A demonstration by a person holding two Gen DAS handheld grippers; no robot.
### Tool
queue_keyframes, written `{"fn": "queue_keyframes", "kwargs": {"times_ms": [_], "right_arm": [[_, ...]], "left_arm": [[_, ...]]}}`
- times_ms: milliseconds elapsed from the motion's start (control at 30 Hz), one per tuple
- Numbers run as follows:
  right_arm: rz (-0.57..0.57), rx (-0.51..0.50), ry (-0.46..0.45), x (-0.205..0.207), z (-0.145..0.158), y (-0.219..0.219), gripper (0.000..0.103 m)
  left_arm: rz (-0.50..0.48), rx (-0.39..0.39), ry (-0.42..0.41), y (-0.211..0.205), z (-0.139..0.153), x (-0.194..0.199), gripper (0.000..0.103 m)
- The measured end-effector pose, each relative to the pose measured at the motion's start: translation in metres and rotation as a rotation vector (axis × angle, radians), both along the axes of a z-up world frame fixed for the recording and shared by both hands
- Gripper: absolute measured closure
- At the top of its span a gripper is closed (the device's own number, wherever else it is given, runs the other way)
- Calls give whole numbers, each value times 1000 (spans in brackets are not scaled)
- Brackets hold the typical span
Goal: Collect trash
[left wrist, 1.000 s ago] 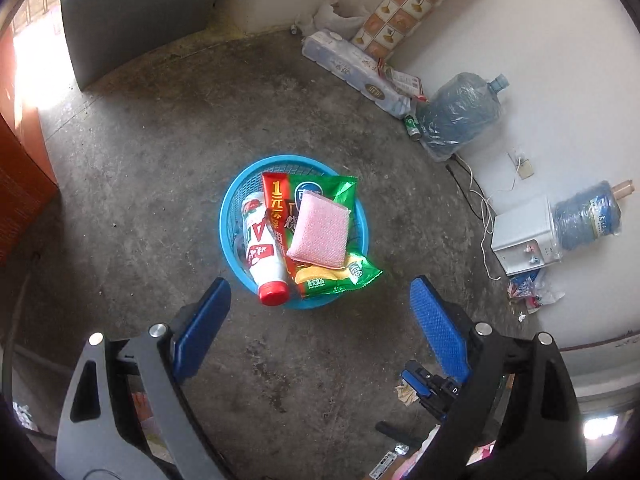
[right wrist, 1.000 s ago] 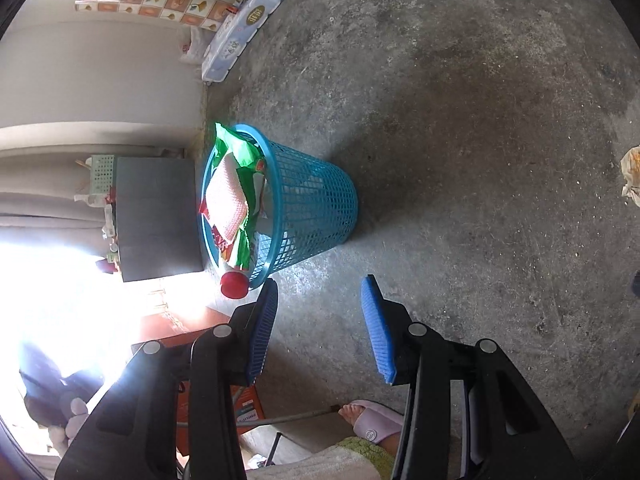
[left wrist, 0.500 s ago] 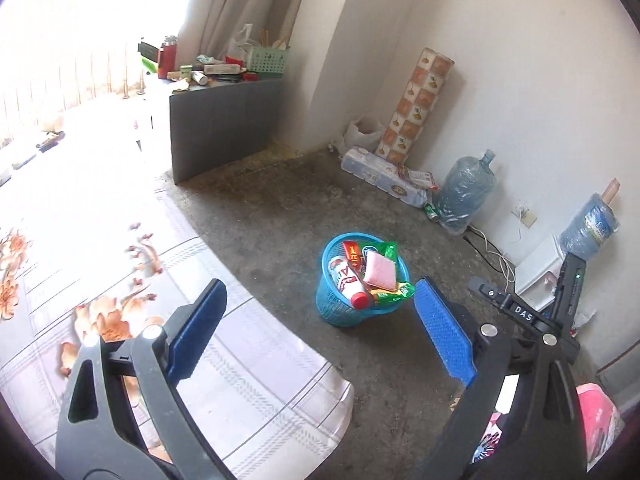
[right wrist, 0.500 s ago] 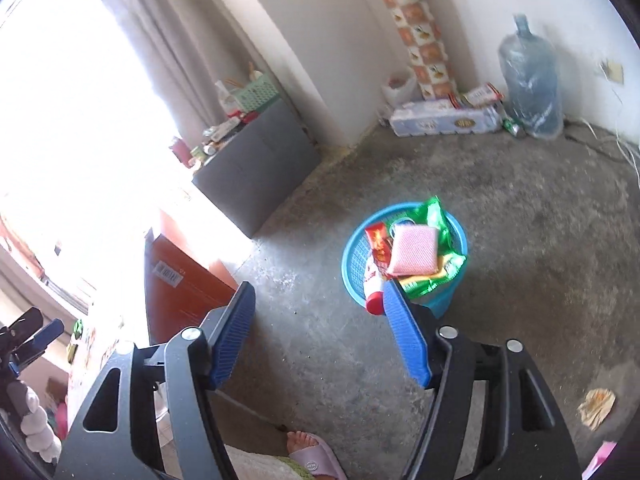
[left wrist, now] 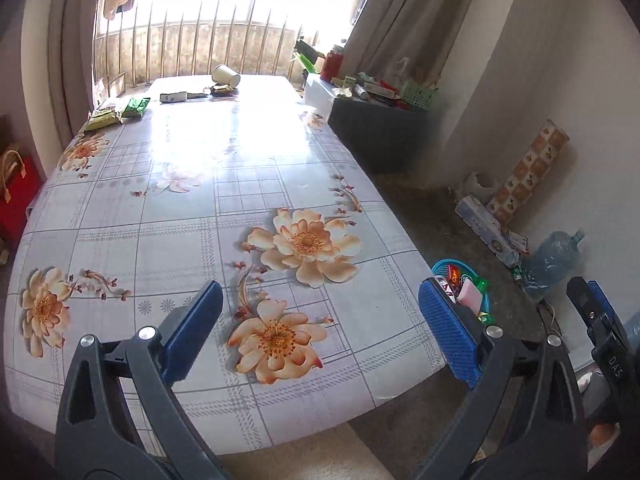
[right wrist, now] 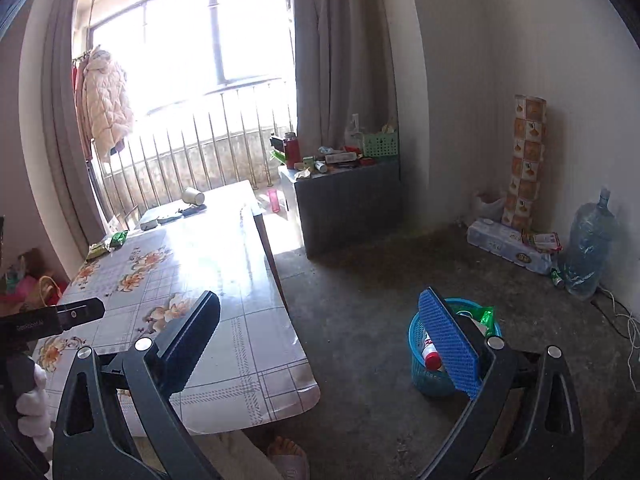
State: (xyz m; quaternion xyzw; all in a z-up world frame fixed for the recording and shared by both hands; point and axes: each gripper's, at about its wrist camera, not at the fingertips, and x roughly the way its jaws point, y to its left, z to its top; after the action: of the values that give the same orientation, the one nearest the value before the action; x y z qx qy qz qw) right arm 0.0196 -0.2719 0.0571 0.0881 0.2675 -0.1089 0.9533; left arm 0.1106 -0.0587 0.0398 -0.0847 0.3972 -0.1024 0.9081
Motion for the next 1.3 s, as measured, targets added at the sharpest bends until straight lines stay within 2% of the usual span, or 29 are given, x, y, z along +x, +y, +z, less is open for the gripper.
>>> {"fn": "queue_keyframes", "kwargs": {"times_ms": [100, 200, 367, 500, 667, 733, 933, 1100, 1300], "right_arm": [[27, -43, 69, 5, -7, 22, 6], [39, -84, 126, 5, -10, 42, 6], [14, -78, 167, 3, -12, 50, 6], [-50, -84, 131, -4, -3, 41, 6], [-106, -71, 154, -9, -2, 30, 6], [-118, -57, 188, -9, -9, 27, 6], [-137, -25, 275, -12, -32, 18, 6], [-132, -27, 283, -18, -35, 8, 6], [-57, -51, 300, -14, -39, 9, 6]], "left_arm": [[64, 73, 24, 8, -12, -5, 9], [78, 140, 20, 4, -20, -14, 9], [28, 140, -15, -8, -17, -23, 9], [28, 157, -72, -18, -5, -21, 9], [3, 30, 19, -27, -9, -20, 9], [-7, 13, 55, -34, -16, -24, 9], [-47, 90, 113, -48, -37, -32, 9], [-9, 136, 107, -44, -41, -36, 9], [19, 177, 160, -40, -51, -45, 9]]}}
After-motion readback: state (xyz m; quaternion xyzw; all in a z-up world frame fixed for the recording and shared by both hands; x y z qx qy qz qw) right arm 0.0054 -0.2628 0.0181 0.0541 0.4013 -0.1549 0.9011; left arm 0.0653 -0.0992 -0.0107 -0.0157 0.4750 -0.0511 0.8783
